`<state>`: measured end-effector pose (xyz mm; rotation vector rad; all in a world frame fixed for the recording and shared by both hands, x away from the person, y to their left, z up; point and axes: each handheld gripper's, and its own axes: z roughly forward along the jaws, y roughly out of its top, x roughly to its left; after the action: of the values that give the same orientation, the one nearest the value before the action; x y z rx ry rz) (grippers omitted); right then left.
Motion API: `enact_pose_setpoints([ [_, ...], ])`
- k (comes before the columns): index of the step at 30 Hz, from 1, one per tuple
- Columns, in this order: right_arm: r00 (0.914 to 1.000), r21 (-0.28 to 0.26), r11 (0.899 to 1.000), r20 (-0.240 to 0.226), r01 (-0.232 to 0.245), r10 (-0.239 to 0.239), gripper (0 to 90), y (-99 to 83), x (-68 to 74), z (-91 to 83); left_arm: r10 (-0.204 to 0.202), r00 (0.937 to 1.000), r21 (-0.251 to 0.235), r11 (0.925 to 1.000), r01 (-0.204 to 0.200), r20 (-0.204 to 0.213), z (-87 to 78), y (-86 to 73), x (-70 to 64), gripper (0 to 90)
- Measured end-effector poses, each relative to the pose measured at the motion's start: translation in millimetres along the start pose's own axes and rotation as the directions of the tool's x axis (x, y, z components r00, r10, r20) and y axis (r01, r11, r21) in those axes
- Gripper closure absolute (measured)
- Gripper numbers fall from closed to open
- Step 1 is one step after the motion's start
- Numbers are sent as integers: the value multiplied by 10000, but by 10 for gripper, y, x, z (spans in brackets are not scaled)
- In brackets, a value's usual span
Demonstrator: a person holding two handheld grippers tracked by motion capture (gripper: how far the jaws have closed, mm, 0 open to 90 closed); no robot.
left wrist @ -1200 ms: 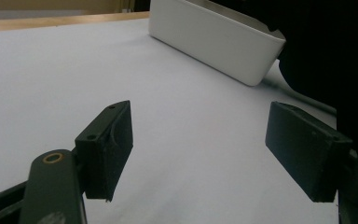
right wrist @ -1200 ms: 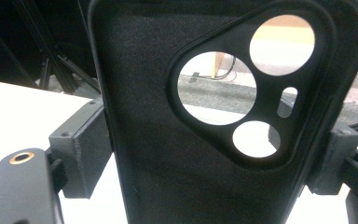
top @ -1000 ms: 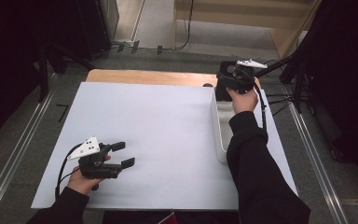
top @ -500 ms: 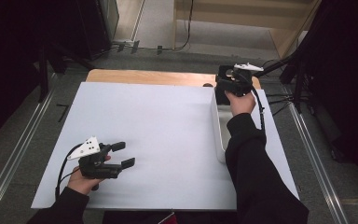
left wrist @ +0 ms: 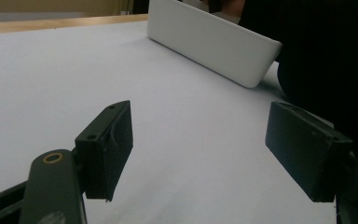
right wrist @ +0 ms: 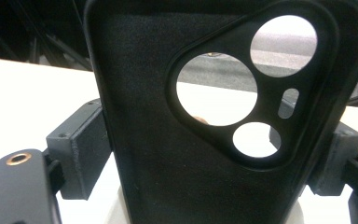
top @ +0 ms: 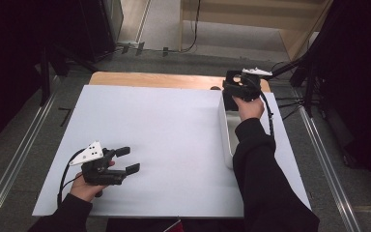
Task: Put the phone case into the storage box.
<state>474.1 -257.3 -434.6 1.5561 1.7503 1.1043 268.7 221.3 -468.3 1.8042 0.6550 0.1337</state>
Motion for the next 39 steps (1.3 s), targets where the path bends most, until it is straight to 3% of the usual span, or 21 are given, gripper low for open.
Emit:
enact_pose_setpoints([
  [3, 10000, -21, 10000, -93, -1, 1, 92, 1, 7, 4, 8, 10000, 5, 10000, -8, 13, -3, 1, 2, 229],
  [11, 9998, -76, 9999, -116, -146, 145, 88, 9, -16, -3, 8, 10000, -5, 10000, -8, 10, 0, 1, 0, 229],
  [14, 10000, -168, 9999, -8, -18, 18, 9, 21, -15, -5, 26, 10000, 11, 10000, -26, 1, 0, 2, -1, 229],
  [30, 9999, -392, 9992, -106, -108, 103, 9, 88, -63, -74, 49, 10000, 16, 10000, -49, 32, 12, 1, 1, 229],
  [39, 10000, -264, 9996, -30, 33, -34, 9, 193, -52, -128, 103, 9999, 61, 9999, -103, 48, 10, -3, -4, 229],
])
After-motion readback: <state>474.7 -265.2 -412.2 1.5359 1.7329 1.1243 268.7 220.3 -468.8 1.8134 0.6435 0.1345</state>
